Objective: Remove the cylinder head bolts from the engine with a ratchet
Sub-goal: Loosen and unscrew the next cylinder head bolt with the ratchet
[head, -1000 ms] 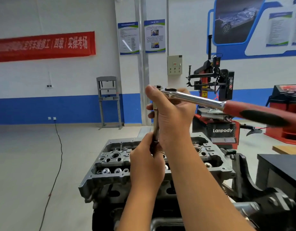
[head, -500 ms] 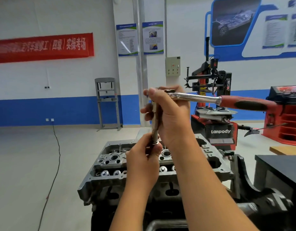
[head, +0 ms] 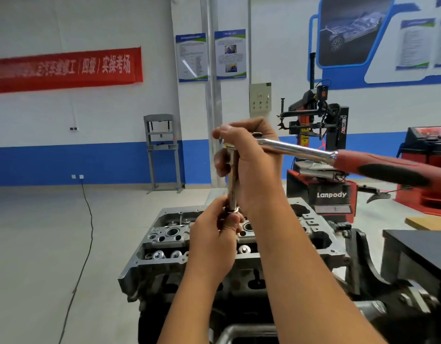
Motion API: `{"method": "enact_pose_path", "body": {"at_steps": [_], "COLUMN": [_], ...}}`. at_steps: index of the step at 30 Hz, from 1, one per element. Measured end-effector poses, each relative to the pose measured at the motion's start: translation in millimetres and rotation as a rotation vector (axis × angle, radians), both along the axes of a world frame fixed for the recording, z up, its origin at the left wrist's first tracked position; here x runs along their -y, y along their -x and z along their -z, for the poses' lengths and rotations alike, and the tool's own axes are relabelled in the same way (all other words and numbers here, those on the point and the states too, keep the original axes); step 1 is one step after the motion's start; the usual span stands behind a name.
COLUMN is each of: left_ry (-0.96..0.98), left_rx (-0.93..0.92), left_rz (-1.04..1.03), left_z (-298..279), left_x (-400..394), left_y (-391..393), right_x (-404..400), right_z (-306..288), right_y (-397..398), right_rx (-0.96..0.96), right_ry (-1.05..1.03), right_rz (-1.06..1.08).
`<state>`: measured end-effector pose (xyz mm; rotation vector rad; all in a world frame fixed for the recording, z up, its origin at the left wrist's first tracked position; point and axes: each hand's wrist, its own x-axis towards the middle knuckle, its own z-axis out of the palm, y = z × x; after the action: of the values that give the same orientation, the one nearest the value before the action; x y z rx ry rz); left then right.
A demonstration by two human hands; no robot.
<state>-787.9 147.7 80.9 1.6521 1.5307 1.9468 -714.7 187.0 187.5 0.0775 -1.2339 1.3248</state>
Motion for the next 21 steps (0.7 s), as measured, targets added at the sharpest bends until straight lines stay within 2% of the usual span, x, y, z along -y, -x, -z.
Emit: {"method": "enact_pose_path", "body": {"at_steps": [2,4,6,8,10,12,15,18,20,21], "left_ry": [-0.027,-0.041,0.007,0.042,0.073,0.079,0.014,-0.025,-0.024,-0.012], "left_rx": [-0.025,0.046,0.099,0.031,0.013,-0.002,-0.015,0.002,0.024,0.034], "left_rz": [-0.058,-0.038,0.043,0.103,0.147,0.092,-0.052,-0.074,-0.055,-0.029], "left_z": [-0.9,-3.1,-3.3,-1.0,1.6,2.2,2.9,4.2,2.7,1.6], "left_x": [-2.4,-1.4,2.2,7.1,9.2,6.6,0.2,-2.4,-0.8,1.7], "left_y": [-3.0,-2.0,2.5,7.9,10.6,6.0,-1.9,-2.2,0.2,1.6], "right_x": [1.3,1.5,3.6,5.7,2.0,-3.9,-6.9,-1.7,-3.0,-2.9], "right_z": [2.1,4.1,4.2,2.0,-1.7,-4.7,-3.7,2.5,5.0,4.2], "right_y": [6.2,15.4,21.4,19.1,9.1,-2.9,-3.8,9.2,16.8,17.8], "right_rx": [-0.038,-0.012,0.056,0.101,0.062,0.037,0.012,-0.011,0.069,0.115], "right_ry": [-0.063,-0.171,-0.211,-0.144,-0.036,0.059,0.060,-0.117,-0.289,-0.356], "right_rz": [0.237,0.549,0.671,0.515,0.192,-0.064,-0.092,0.265,0.591,0.668]}}
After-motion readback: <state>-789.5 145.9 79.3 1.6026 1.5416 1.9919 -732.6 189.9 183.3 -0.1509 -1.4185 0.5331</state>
